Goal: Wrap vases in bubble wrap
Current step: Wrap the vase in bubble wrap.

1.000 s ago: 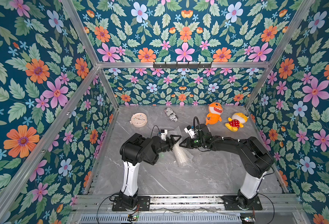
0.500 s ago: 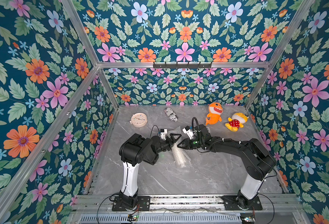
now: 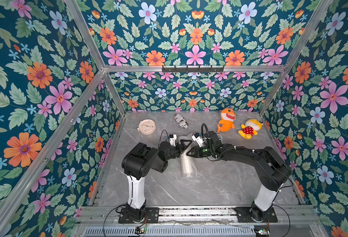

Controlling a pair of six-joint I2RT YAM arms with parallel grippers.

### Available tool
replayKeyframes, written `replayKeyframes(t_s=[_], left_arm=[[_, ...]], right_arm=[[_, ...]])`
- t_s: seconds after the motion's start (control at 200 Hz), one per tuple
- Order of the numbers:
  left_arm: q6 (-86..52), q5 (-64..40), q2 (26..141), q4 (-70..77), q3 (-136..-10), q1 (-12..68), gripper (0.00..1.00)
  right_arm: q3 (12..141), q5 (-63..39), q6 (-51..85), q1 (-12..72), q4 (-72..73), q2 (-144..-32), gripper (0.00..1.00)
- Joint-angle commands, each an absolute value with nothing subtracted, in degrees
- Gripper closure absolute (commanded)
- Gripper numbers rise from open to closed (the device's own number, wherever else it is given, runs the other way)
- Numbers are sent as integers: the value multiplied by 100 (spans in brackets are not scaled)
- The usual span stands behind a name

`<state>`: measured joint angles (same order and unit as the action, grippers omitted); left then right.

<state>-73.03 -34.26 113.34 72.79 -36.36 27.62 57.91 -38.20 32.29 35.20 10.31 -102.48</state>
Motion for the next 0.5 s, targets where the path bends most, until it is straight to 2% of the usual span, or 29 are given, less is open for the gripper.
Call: replayKeyframes(t_s=[0.0,0.495], left_arm=[[-7161,-3535,11276,7438,-3656,2786,0],[-6748,-3437,11135,6910,-3719,2864,0]], right_arm=[[5797,-3907,3182,3559,1263,-10155,67],[6029,-4008,3252,3603,1459,-10330,64]])
